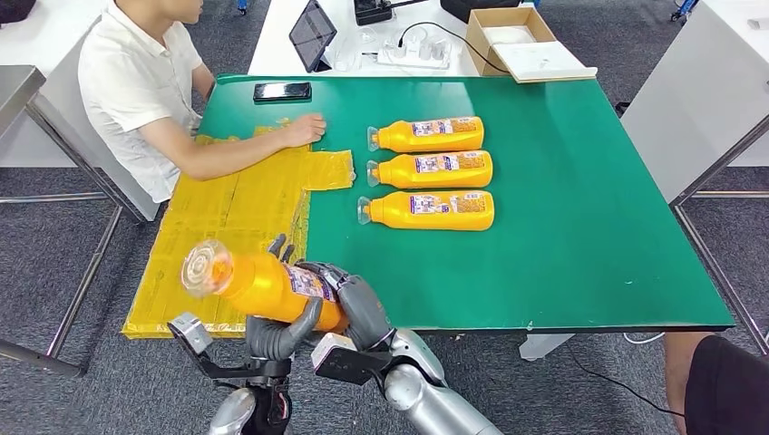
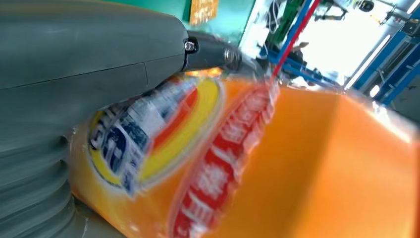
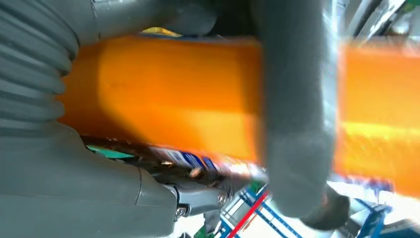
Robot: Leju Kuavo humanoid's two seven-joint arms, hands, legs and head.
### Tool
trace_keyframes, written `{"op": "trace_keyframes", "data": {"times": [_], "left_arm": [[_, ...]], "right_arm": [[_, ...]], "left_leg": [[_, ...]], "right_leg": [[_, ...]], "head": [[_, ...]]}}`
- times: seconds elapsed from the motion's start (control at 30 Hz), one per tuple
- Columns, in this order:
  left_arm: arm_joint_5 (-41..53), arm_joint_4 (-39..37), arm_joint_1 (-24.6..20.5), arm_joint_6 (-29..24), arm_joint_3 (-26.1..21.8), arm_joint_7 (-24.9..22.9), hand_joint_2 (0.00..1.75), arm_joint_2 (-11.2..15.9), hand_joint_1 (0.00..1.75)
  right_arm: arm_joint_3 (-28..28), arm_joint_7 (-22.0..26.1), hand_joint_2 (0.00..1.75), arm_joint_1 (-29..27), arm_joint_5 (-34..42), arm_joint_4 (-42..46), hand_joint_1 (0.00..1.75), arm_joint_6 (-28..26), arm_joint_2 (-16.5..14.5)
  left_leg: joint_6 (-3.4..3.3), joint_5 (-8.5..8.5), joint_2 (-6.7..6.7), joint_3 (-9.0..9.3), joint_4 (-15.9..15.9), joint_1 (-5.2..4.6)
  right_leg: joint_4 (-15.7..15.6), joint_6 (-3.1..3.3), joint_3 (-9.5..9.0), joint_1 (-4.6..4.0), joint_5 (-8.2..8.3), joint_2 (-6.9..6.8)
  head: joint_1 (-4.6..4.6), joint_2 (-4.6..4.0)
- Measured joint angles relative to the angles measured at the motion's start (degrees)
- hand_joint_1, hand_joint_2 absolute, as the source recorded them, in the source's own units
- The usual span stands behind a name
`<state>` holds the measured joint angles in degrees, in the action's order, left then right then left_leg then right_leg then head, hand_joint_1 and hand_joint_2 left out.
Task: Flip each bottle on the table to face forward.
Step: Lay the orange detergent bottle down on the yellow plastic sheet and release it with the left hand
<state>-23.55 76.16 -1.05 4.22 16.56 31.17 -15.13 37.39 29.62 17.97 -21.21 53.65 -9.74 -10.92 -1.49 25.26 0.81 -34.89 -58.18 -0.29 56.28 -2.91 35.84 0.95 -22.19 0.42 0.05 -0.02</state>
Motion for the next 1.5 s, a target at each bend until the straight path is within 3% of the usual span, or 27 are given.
{"op": "trace_keyframes", "data": {"times": [0.07, 0.37, 0.8, 1.07, 1.17, 1.37, 1.43, 1.5], "left_arm": [[-1.8, 0.0, -0.1, 2.8, -0.4, -0.8, 1.75, 0.1, 1.75], [-5.5, 0.0, -0.5, 6.0, -2.3, -4.0, 1.75, 0.6, 1.75], [-2.4, -0.1, -1.3, 3.6, -4.6, -5.2, 1.75, 1.5, 1.75], [6.3, -0.8, -2.3, -4.7, -5.4, -4.0, 1.75, 2.1, 1.75], [14.6, -1.3, -3.1, -11.7, -5.7, -2.5, 1.75, 2.7, 1.75], [44.0, -3.1, -5.9, -34.0, -6.6, -3.1, 1.75, 4.7, 1.75], [54.4, -5.1, -7.8, -36.3, -6.6, -6.9, 1.75, 5.5, 1.75], [62.4, -8.4, -10.2, -35.2, -6.4, -11.4, 1.75, 6.3, 1.75]], "right_arm": [[0.2, 0.2, 0.00, 0.0, 0.2, -0.2, 0.00, 0.0, 0.0], [0.0, 0.6, 0.00, -1.5, 2.0, 0.6, 0.00, -0.2, 0.0], [-2.3, 0.7, 0.00, -6.3, 3.8, 8.3, 0.00, -0.1, 1.5], [-3.9, 1.5, 0.00, -8.0, 3.2, 12.3, 0.00, -2.2, 2.1], [-4.6, 2.6, 0.00, -9.2, 1.7, 14.6, 0.00, -4.4, 2.6], [-7.2, 5.1, 0.00, -13.3, 0.5, 21.2, 0.00, -9.3, 3.3], [-8.3, 5.3, 0.00, -14.4, 0.7, 23.3, 0.00, -10.2, 3.3], [-9.4, 5.3, 0.00, -15.2, 1.2, 24.7, 0.00, -10.6, 3.3]], "left_leg": [[0.00, 0.00, -0.01, 0.00, 0.0, 0.00], [0.00, 0.00, -0.02, 0.00, 0.0, 0.00], [0.00, 0.00, -0.02, -0.03, 0.0, 0.00], [0.00, 0.00, 0.00, -0.03, 0.0, 0.00], [0.00, 0.00, 0.01, -0.03, 0.0, 0.00], [0.00, 0.00, 0.05, -0.03, 0.0, 0.01], [0.00, 0.00, 0.07, -0.03, 0.0, 0.00], [0.00, -0.01, 0.05, -0.02, 0.0, 0.00]], "right_leg": [[0.0, 0.00, 0.01, 0.00, 0.00, 0.00], [0.0, 0.00, 0.02, 0.00, 0.00, 0.00], [0.0, 0.00, 0.02, 0.00, 0.00, 0.00], [0.0, 0.00, 0.02, 0.00, 0.00, 0.00], [0.0, 0.00, 0.02, 0.00, 0.00, 0.00], [0.0, 0.00, 0.03, 0.00, -0.01, -0.01], [0.0, 0.00, 0.02, 0.00, -0.01, -0.02], [0.0, 0.00, 0.02, 0.00, 0.01, -0.02]], "head": [[-0.01, 0.00], [0.00, 0.00], [0.01, 0.00], [0.01, 0.00], [0.01, 0.00], [0.00, 0.00], [0.01, 0.00], [0.01, 0.00]]}}
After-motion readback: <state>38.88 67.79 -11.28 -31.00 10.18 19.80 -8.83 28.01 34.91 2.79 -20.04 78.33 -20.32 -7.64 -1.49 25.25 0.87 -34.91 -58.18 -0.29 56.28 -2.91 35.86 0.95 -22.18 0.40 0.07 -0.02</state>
